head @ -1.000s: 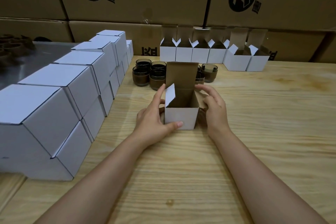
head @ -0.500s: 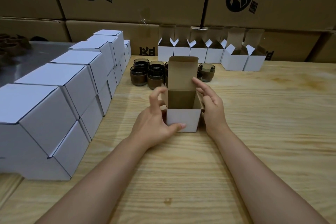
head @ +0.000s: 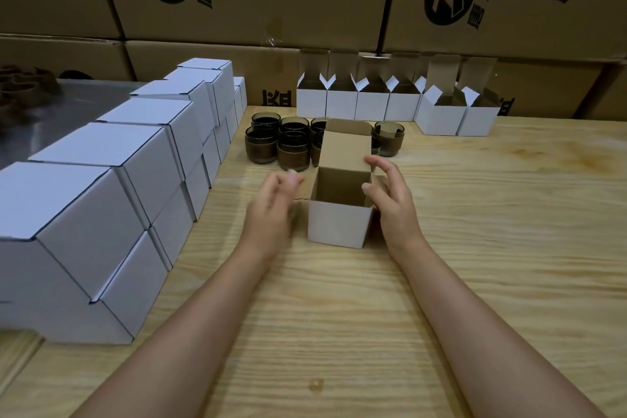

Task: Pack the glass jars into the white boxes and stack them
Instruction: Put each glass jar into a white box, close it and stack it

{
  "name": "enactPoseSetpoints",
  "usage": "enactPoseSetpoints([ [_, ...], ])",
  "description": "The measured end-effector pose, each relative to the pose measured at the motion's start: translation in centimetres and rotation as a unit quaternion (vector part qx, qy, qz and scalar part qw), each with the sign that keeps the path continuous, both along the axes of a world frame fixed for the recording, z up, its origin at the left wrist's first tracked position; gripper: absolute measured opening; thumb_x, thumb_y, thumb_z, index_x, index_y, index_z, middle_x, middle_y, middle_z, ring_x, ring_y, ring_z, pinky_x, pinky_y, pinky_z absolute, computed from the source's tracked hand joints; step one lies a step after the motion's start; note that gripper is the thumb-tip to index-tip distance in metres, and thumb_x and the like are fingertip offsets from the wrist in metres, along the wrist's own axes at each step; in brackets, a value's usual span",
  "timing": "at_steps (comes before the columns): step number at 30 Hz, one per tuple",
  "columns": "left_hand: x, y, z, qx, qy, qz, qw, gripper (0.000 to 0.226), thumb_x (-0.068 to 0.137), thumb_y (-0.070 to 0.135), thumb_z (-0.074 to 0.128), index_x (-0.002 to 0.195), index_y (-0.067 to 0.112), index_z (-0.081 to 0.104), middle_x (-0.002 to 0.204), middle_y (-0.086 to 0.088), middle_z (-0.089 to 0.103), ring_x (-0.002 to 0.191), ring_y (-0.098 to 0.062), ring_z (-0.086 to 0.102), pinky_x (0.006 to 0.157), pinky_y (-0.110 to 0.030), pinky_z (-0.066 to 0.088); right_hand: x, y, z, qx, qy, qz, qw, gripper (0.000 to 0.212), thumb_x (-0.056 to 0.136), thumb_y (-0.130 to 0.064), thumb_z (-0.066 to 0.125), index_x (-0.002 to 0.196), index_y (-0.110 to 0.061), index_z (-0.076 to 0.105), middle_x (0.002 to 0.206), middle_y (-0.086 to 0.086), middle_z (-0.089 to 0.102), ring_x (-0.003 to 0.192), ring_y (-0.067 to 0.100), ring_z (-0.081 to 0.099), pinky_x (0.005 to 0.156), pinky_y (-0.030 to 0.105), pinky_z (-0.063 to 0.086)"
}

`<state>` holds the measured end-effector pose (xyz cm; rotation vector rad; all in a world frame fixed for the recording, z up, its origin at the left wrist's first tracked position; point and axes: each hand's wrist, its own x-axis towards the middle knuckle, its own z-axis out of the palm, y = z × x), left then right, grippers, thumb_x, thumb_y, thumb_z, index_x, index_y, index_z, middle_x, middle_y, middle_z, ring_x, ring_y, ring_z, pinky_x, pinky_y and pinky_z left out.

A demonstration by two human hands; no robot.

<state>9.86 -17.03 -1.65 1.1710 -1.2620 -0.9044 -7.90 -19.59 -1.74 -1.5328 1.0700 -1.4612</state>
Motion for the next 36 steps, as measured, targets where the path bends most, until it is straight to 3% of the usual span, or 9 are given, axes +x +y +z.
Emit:
enactPoseSetpoints([
  [4, 0.9, -3.3, -0.3, 0.039, -0.064, 0.168, 0.983, 0.019, 0.097, 0.025, 0.049, 0.111, 0.036, 0.055, 0.116, 0.01, 0.058, 0.101, -0.013, 0.058, 0.075, -0.029, 0.048, 0.1, -0.2, -0.1, -0.007, 0.001, -0.002, 1.0, 0.042, 0.077, -0.025, 0.051, 0.117, -0.035, 0.051, 0.12, -0.018, 0.054, 0.107, 0.008, 0.054, 0.079, 0.012, 0.044],
  [7, 2.0, -6.4, -0.5, 0.071, -0.204, 0.208, 0.954, 0.058, 0.093, 0.005, 0.046, 0.142, 0.033, 0.036, 0.144, -0.002, 0.04, 0.131, -0.025, 0.04, 0.108, -0.042, 0.036, 0.1, -0.2, -0.2, -0.007, 0.001, -0.002, 1.0, 0.042, 0.076, -0.024, 0.05, 0.116, -0.036, 0.051, 0.124, -0.013, 0.053, 0.115, 0.015, 0.052, 0.083, 0.016, 0.044],
  [12, 3.0, -10.1, -0.6, 0.101, -0.329, 0.229, 0.91, 0.063, 0.099, 0.018, 0.044, 0.15, 0.04, 0.012, 0.16, -0.011, 0.01, 0.146, -0.032, 0.012, 0.116, -0.05, 0.019, 0.1, -0.3, -0.1, -0.01, 0.003, 0.0, 1.0, 0.041, 0.076, -0.024, 0.05, 0.115, -0.038, 0.05, 0.124, -0.012, 0.053, 0.113, 0.015, 0.052, 0.083, 0.014, 0.045],
  [15, 3.4, -11.6, -0.6, 0.112, -0.346, 0.235, 0.901, 0.055, 0.1, 0.027, 0.043, 0.149, 0.038, 0.019, 0.161, -0.008, 0.007, 0.146, -0.033, 0.009, 0.115, -0.051, 0.016, 0.1, -0.3, -0.2, -0.011, 0.001, 0.006, 1.0, 0.042, 0.076, -0.023, 0.05, 0.116, -0.037, 0.051, 0.125, -0.011, 0.054, 0.116, 0.015, 0.052, 0.089, 0.02, 0.046],
  [21, 3.6, -11.5, -0.4, 0.035, -0.3, 0.264, 0.916, 0.017, 0.097, 0.024, 0.052, 0.113, 0.026, 0.049, 0.128, -0.001, 0.053, 0.121, -0.024, 0.046, 0.102, -0.047, 0.039, 0.1, -0.4, -0.3, -0.009, 0.002, 0.013, 1.0, 0.042, 0.076, -0.025, 0.05, 0.117, -0.037, 0.052, 0.126, -0.013, 0.054, 0.119, 0.01, 0.05, 0.091, 0.022, 0.044],
  [25, 3.6, -10.3, 0.4, 0.024, -0.207, 0.254, 0.944, 0.007, 0.097, 0.022, 0.052, 0.104, 0.023, 0.05, 0.126, -0.004, 0.051, 0.111, -0.022, 0.05, 0.087, -0.033, 0.045, 0.1, -0.4, -0.2, -0.004, 0.001, 0.018, 1.0, 0.041, 0.077, -0.025, 0.051, 0.115, -0.039, 0.052, 0.126, -0.012, 0.054, 0.12, 0.011, 0.05, 0.095, 0.026, 0.044],
  [29, 2.5, -7.9, 3.8, -0.047, -0.102, 0.247, 0.963, 0.009, 0.097, 0.021, 0.053, 0.097, 0.028, 0.048, 0.126, -0.002, 0.044, 0.105, -0.011, 0.043, 0.076, -0.014, 0.034, 0.2, -0.4, -0.2, -0.002, 0.004, 0.015, 1.0, 0.041, 0.077, -0.026, 0.05, 0.116, -0.038, 0.052, 0.122, -0.016, 0.055, 0.116, 0.008, 0.051, 0.092, 0.023, 0.044],
  [33, 1.0, -4.6, 8.4, -0.159, -0.084, 0.169, 0.969, 0.018, 0.093, 0.02, 0.057, 0.089, 0.036, 0.049, 0.117, 0.001, 0.048, 0.107, -0.011, 0.05, 0.094, -0.026, 0.046, 0.2, -0.3, 0.0, 0.0, 0.001, 0.015, 1.0, 0.04, 0.078, -0.027, 0.05, 0.117, -0.035, 0.052, 0.125, -0.003, 0.056, 0.115, 0.02, 0.053, 0.096, 0.036, 0.045],
  [36, -0.2, -2.1, 9.8, -0.163, -0.1, 0.077, 0.979, 0.02, 0.092, 0.025, 0.059, 0.086, 0.04, 0.049, 0.12, -0.003, 0.056, 0.11, -0.013, 0.056, 0.09, -0.039, 0.054, 0.1, -0.1, 0.1, 0.01, -0.01, 0.015, 1.0, 0.038, 0.08, -0.031, 0.049, 0.118, -0.032, 0.053, 0.121, -0.001, 0.057, 0.11, 0.016, 0.055, 0.094, 0.033, 0.046],
])
